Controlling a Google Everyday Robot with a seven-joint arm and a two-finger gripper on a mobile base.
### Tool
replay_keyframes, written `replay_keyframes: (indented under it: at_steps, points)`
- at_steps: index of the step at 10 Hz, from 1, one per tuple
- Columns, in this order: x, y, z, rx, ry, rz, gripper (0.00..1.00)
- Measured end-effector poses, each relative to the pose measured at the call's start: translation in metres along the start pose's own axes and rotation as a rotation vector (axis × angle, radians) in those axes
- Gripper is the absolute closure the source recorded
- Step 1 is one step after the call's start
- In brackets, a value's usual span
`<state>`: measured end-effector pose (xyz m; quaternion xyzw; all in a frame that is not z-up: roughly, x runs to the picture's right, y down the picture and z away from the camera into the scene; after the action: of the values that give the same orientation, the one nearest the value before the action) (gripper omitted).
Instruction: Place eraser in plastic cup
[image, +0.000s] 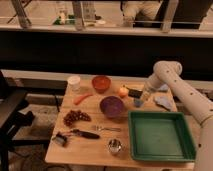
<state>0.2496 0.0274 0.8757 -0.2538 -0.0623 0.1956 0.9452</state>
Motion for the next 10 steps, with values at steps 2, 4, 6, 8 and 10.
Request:
replay_keyframes:
  at_steps: [2, 4, 6, 8, 10]
  points:
    - [-0.0024, 0.0008, 0.0005, -0.002, -0.001, -0.005, 0.2]
    - [-0.0041, 0.001, 0.0004, -0.003, -0.002, -0.007, 0.2]
    - [-0.0025, 0.0013, -0.0001, -0.005, -0.002, -0.004, 0.2]
    - [-0.0026, 0.0018, 0.0006, -0.009, -0.005, -0.002, 0.2]
    - [0.0008, 0.0029, 0.0006, -0.009, -0.003, 0.0, 0.27]
